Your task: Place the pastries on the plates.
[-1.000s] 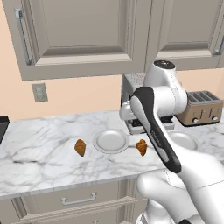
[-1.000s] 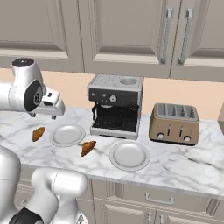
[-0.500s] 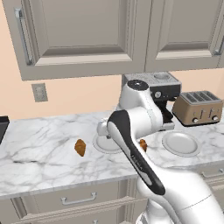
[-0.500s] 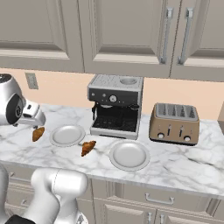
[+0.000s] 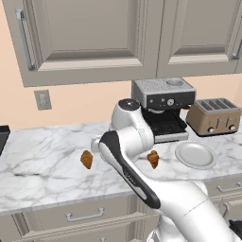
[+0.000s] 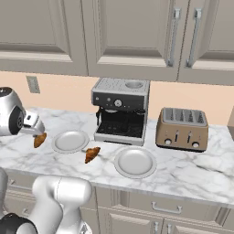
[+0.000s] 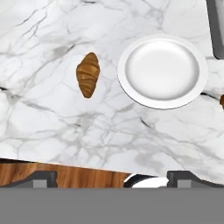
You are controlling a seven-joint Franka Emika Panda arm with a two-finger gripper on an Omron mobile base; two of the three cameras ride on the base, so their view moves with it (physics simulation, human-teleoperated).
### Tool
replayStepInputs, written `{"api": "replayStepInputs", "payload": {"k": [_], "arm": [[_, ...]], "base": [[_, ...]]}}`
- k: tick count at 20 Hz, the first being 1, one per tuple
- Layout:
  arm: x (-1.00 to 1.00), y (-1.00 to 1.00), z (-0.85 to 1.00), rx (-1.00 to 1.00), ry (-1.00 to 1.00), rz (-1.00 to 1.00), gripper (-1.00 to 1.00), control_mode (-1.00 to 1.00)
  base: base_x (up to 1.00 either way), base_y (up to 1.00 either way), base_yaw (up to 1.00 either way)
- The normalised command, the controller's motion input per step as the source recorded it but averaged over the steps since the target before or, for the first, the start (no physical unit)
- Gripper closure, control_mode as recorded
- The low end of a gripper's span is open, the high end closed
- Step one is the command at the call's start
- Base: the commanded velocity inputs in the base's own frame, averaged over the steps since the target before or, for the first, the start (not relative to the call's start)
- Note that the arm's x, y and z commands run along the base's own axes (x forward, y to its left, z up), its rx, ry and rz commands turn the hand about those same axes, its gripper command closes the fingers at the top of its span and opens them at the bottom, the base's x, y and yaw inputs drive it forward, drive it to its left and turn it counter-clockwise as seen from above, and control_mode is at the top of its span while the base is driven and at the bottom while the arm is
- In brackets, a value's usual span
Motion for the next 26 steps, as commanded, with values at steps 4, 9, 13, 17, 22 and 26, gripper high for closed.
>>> {"api": "replayStepInputs", "payload": {"k": [4,9,13,17,22,26], "arm": [[0.41,0.32,-0.25,0.00,0.00,0.00,-1.00,-1.00],[0.31,0.25,-0.20,0.00,0.00,0.00,-1.00,-1.00],[0.21,0.11,-0.24,0.00,0.00,0.00,-1.00,-1.00],[0.24,0.02,-0.29,0.00,0.00,0.00,-1.00,-1.00],[0.18,0.00,-0.40,0.01,0.06,0.01,-1.00,-1.00],[0.17,0.22,-0.24,0.00,0.00,0.00,-1.00,-1.00]], "base": [[0.00,0.00,0.00],[0.00,0.00,0.00],[0.00,0.00,0.00],[0.00,0.00,0.00],[0.00,0.00,0.00],[0.00,0.00,0.00]]}}
